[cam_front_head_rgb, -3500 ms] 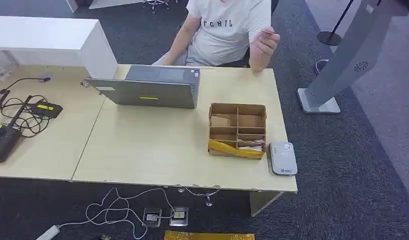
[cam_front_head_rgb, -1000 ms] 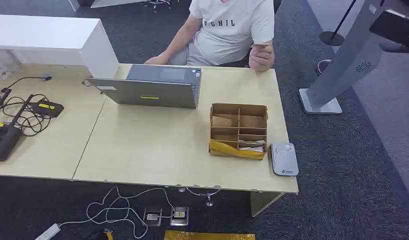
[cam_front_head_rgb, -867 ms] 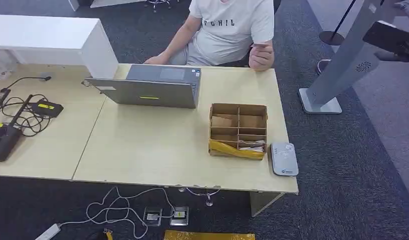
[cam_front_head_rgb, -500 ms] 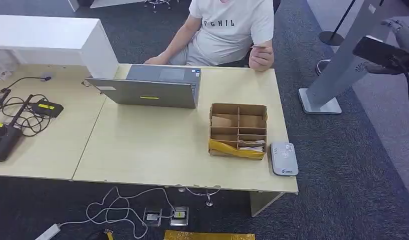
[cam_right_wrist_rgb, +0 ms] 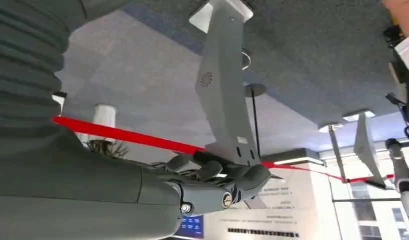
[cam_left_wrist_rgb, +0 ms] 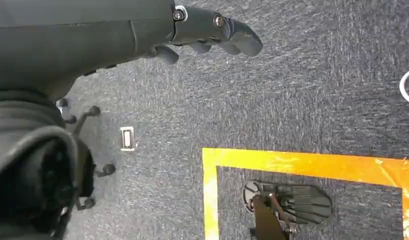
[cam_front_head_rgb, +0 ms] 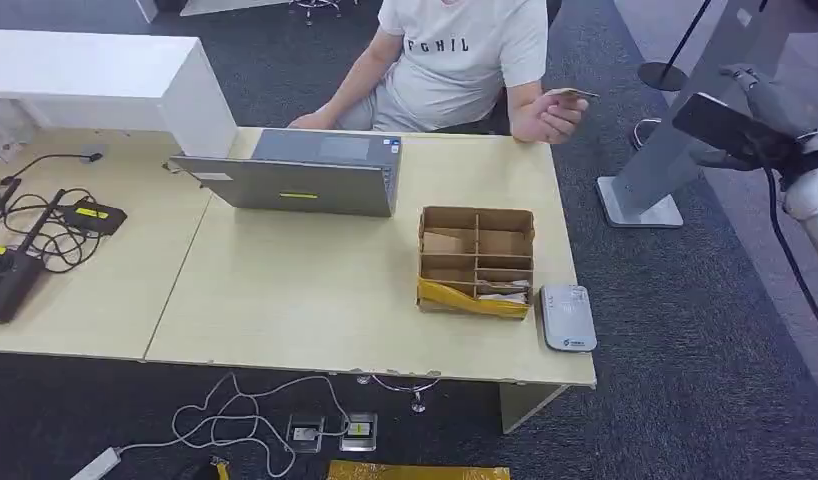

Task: Pass the card to the sensor for recognition and then transmit it.

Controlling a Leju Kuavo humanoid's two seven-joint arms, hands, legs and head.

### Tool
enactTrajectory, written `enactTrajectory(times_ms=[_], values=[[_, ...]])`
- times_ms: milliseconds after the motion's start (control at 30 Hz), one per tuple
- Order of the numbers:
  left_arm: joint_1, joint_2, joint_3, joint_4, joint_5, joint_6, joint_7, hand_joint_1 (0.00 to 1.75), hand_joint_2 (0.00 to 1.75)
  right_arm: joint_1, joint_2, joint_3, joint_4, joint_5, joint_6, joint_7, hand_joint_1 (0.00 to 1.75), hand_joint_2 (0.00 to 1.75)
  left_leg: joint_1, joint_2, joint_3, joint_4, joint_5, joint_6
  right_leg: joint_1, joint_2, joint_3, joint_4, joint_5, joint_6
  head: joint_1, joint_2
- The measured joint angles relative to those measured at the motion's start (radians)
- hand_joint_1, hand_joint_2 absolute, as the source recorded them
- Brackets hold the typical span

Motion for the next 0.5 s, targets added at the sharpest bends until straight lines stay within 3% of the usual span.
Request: enactTrajectory(times_ms=[500], values=[[-0.005,-0.008,-0.006,0.0,-0.012,0.011,0.014,0.0,0.0,0.037,0.031,0.001,-0.036,0.001,-0.055,-0.027,0.0,1.75,0.0,0.0,0.0,0.0,0.0,0.0,0.0,0.0,0.0,0.0,0.0,0.0,0.0,0.0]])
